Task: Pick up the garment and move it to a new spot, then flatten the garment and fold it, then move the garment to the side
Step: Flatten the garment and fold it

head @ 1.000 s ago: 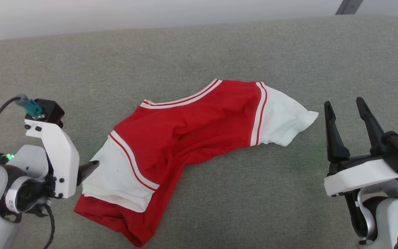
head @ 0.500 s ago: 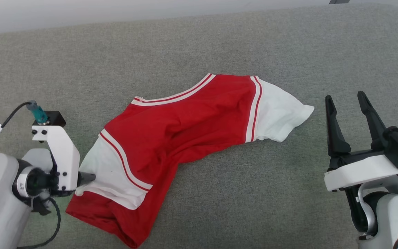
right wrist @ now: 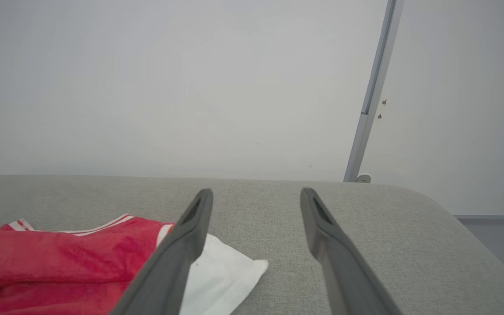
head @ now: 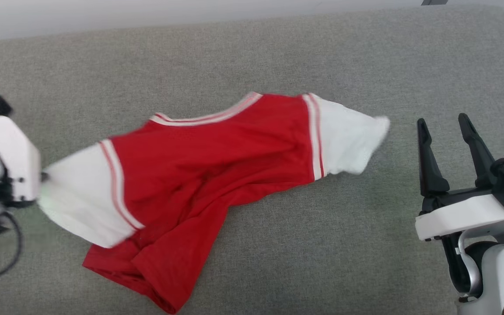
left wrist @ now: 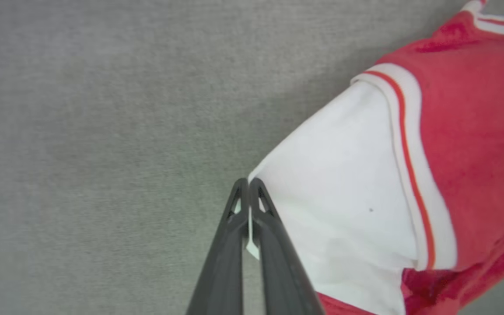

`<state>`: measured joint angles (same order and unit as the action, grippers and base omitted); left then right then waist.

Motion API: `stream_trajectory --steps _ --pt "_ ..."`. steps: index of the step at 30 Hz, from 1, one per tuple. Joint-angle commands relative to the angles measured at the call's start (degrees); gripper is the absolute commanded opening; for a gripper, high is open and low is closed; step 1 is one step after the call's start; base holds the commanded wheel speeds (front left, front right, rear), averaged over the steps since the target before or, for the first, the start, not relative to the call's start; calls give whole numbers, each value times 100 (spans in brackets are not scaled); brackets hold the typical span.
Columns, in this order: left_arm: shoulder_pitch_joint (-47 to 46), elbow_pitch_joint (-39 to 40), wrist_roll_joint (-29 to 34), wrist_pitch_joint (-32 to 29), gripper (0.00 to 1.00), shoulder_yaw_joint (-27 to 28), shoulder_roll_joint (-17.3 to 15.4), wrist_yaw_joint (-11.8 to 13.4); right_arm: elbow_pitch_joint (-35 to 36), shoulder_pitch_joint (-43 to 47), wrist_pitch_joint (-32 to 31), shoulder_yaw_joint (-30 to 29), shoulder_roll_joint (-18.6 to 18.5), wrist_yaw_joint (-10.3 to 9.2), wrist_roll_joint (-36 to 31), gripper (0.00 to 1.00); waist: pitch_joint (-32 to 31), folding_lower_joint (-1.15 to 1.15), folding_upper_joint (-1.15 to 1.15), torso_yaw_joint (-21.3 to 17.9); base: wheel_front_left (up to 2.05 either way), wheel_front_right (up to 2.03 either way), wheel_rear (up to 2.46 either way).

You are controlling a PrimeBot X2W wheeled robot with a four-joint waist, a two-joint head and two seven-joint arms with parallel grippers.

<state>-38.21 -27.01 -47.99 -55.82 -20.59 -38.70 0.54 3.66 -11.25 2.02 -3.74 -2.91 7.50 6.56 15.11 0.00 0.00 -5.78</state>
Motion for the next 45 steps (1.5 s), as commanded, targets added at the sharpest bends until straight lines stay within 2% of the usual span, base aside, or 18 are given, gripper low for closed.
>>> stream_trajectory --steps 1,4,9,10,12,13,14,20,25,32,33,34,39,45 --pt "-95 9 142 83 0 32 -156 -23 39 5 -13 -2 3 -2 -7 100 14 0 0 10 0 0 0" --pt "-185 -56 371 274 0 15 -408 -61 73 -21 -37 19 4 -2 4 100 58 0 0 12 0 0 0" --pt "-291 -460 413 613 0 -1 -350 -185 123 -85 -65 43 5 -2 -25 100 188 0 0 6 0 0 0" --pt "-312 -541 413 676 8 -11 -324 -226 130 -100 -75 49 4 -2 -24 100 215 0 0 3 0 0 0" --pt "-365 -723 446 777 75 -37 -275 -297 156 -118 -92 71 4 -2 -19 100 266 0 0 -6 0 0 0" --pt "-399 -818 431 807 96 -43 -240 -323 169 -124 -98 75 4 -2 -29 100 289 0 0 -10 0 0 0" --pt "-442 -904 397 835 100 -35 -202 -348 185 -127 -103 75 4 -2 -31 100 307 0 0 -10 0 0 0" --pt "-708 -1315 249 713 100 -15 -34 -406 291 -128 -184 40 4 -2 -87 100 418 0 0 2 0 0 0" --pt "-767 -1558 411 311 100 -250 4 -282 361 -137 -275 25 4 -2 -103 100 499 0 0 54 0 0 0" --pt "-686 -1912 287 376 100 -214 170 -151 432 -233 -425 122 3 -1 -25 100 613 0 0 117 0 0 0" --pt "-662 -1943 244 335 48 -234 238 -258 426 -261 -480 158 4 -2 5 100 630 0 0 133 0 0 0" --pt "-656 -1990 169 348 0 -204 288 -245 395 -285 -552 189 4 -2 27 100 647 0 0 154 0 0 0" --pt "-790 -2037 127 537 0 -206 432 -359 -6 -729 -1170 299 4 -2 36 100 730 0 0 282 0 0 0" --pt "-1101 -1980 204 765 0 -297 665 -472 -992 -1522 -2240 301 -140 -2 -58 100 845 0 0 559 0 0 0"
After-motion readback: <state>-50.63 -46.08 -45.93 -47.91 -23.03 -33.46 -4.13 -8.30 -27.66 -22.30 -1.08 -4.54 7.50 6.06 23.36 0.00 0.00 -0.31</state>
